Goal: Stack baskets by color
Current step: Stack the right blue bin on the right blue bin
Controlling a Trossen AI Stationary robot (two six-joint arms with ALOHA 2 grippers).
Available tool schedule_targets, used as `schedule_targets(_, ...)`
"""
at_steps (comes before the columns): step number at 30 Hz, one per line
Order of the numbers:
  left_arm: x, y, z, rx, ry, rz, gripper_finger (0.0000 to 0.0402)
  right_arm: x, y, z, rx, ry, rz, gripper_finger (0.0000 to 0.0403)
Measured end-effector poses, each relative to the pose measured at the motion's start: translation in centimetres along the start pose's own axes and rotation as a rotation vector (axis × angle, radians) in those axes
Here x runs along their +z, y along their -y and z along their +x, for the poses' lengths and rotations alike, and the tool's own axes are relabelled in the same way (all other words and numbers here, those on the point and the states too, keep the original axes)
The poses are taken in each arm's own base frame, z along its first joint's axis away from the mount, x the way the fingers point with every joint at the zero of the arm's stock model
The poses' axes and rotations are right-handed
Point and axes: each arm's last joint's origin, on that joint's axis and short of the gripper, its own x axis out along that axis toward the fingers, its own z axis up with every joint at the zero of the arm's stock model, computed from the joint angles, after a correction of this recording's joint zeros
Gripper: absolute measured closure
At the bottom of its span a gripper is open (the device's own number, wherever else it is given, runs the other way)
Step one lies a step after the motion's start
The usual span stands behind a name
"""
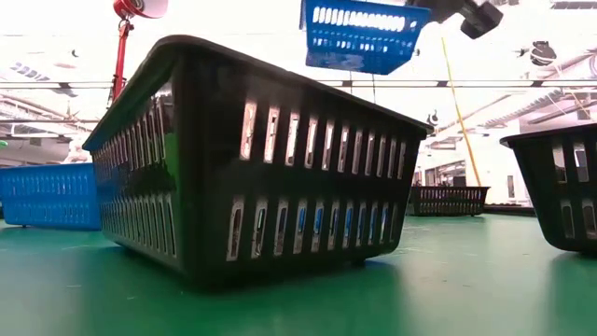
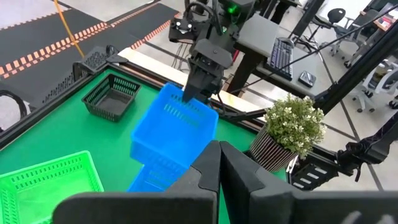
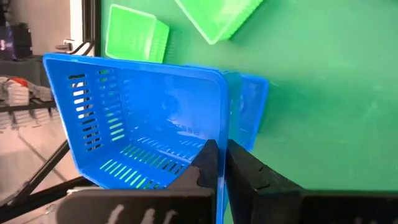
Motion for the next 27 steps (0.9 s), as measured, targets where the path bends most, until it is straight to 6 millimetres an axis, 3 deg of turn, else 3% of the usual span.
schedule_targets(14,0.0,0.0,0.0,0.0,0.0,-0.01,0.0394,0.4,-2.6,3.9,0.014,0.011,-0.054,0.04)
schedule_targets(27,0.0,0.0,0.0,0.0,0.0,-0.014,0.0394,0.3,-2.9,6.4,-0.018,-0.001,-0.084,0.04)
